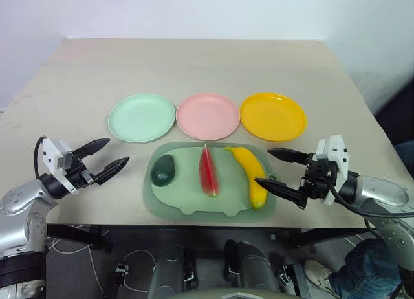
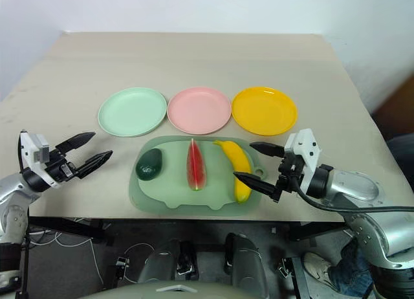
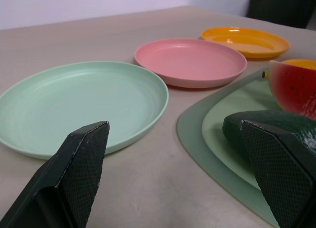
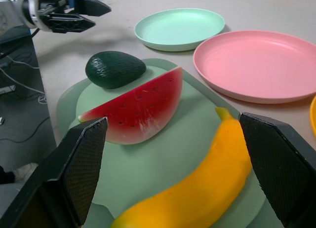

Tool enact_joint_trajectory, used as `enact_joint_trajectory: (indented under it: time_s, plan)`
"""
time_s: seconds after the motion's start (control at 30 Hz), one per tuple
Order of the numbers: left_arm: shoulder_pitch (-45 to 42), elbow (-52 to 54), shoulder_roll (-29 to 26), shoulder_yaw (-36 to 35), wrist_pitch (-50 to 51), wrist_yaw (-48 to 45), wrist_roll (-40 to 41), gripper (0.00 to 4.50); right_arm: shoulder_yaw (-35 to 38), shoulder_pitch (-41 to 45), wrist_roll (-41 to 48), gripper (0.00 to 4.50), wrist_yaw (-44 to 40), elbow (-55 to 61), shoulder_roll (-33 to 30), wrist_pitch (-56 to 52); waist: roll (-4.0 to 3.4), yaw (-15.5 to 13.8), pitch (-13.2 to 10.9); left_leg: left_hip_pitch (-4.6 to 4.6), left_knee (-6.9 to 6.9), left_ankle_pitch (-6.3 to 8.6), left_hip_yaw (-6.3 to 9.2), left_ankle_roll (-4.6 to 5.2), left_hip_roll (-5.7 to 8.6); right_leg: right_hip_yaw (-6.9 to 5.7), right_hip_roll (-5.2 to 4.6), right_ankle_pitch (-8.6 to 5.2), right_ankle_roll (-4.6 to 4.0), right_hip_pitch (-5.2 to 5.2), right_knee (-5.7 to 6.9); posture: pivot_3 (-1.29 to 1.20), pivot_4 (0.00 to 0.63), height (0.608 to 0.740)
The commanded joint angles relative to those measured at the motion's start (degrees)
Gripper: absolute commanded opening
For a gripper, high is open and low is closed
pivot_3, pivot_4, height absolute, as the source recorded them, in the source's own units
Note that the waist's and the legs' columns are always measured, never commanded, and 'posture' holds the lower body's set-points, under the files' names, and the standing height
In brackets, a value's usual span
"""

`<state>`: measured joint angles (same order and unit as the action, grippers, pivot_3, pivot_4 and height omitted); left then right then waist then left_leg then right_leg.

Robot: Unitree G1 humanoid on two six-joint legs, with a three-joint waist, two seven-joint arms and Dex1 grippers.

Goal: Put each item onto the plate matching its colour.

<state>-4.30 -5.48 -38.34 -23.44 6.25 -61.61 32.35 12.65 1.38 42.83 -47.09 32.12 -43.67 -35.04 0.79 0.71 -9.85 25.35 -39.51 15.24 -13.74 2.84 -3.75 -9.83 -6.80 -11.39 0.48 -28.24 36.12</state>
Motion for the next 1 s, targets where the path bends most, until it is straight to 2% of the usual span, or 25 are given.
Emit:
enact_joint_trajectory:
  time_s: [0.03,0.13,0.3,0.47,0.77,1.0]
  plan:
    - [-0.31,2.21,-0.83,-1.14,0.30,0.52,1.04,4.46,0.33,0.61,-0.43,4.50,-0.55,-0.07,0.50,1.92,0.00,0.01,0.00,0.00,0.00,0.00,0.00,0.00,0.00,0.00,0.00,0.00,0.00,0.00,0.00,0.00,0.150,0.696]
    - [-0.40,3.24,-0.12,-0.45,0.59,1.12,1.23,4.46,0.08,0.08,-0.71,4.50,0.82,0.36,1.28,1.91,0.00,0.02,0.00,0.00,0.00,0.00,0.00,0.01,0.00,0.00,0.00,0.00,0.00,0.00,-0.01,0.00,0.150,0.696]
    - [-0.84,3.63,0.28,0.59,1.07,1.12,1.09,4.46,-0.43,0.81,2.78,4.50,5.29,3.72,0.60,-4.82,0.00,0.06,0.00,0.00,0.03,0.00,0.00,-0.01,0.00,0.00,0.00,0.00,0.00,-0.01,0.00,0.00,0.150,0.696]
    - [-3.38,0.47,0.37,2.34,0.38,-0.50,0.67,4.46,-1.06,6.95,9.86,4.50,14.14,5.12,-0.11,-17.45,0.00,0.10,0.00,0.00,0.02,-0.01,-0.02,-0.01,0.00,0.01,0.00,0.02,-0.04,-0.02,0.00,0.00,0.150,0.696]
    - [-4.22,0.82,2.16,4.67,-0.07,0.25,-0.46,4.46,-3.24,16.57,13.20,4.50,23.20,-0.68,-2.23,-34.48,0.00,0.20,0.00,0.02,0.07,-0.04,-0.05,-0.07,0.01,0.02,0.01,0.15,-0.24,-0.09,0.01,0.00,0.150,0.696]
    - [-6.39,0.08,1.28,5.29,0.35,-2.56,0.04,4.46,-2.41,23.53,12.86,4.50,32.79,-7.85,4.19,-47.95,0.00,0.20,0.00,0.03,0.07,-0.06,-0.07,-0.09,0.01,0.02,0.01,0.15,-0.23,-0.08,0.03,0.00,0.150,0.696]
